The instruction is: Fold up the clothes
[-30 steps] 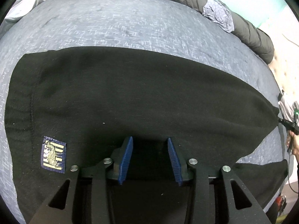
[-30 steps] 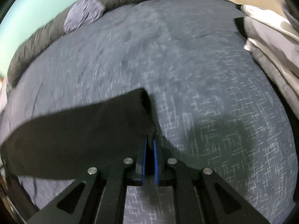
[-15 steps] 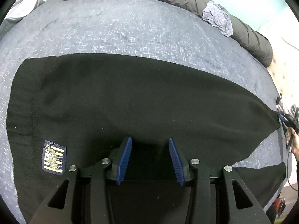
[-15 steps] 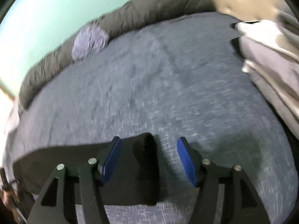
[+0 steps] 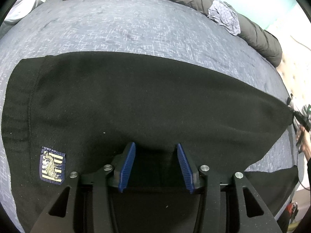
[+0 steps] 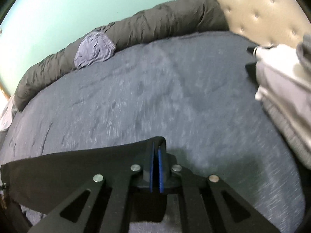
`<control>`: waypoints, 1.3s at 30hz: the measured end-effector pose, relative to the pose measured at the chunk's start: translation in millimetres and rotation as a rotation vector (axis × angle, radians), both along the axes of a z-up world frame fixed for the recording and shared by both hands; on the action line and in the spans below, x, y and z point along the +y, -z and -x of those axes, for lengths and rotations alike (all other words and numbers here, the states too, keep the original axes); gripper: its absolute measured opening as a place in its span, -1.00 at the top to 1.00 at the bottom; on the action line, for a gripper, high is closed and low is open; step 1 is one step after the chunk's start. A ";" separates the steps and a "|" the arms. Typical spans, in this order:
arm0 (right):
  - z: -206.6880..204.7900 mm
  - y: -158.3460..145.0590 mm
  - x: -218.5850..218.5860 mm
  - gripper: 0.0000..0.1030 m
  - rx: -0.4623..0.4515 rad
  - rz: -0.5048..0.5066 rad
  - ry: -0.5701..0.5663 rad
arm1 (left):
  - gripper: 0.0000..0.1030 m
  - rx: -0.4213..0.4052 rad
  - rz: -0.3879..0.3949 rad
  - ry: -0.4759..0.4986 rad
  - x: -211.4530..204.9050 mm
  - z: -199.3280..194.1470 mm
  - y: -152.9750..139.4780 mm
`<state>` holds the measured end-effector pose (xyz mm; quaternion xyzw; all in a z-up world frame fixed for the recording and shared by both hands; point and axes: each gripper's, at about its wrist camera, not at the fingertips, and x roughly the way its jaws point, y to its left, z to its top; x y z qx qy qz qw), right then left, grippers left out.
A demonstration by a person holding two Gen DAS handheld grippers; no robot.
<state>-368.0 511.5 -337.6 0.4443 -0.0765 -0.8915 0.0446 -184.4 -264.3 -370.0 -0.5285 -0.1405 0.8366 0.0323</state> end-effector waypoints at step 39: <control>-151.6 -30.1 36.8 0.01 -0.130 0.239 -0.026 | -0.12 -0.018 -0.022 0.035 20.5 -45.2 -45.2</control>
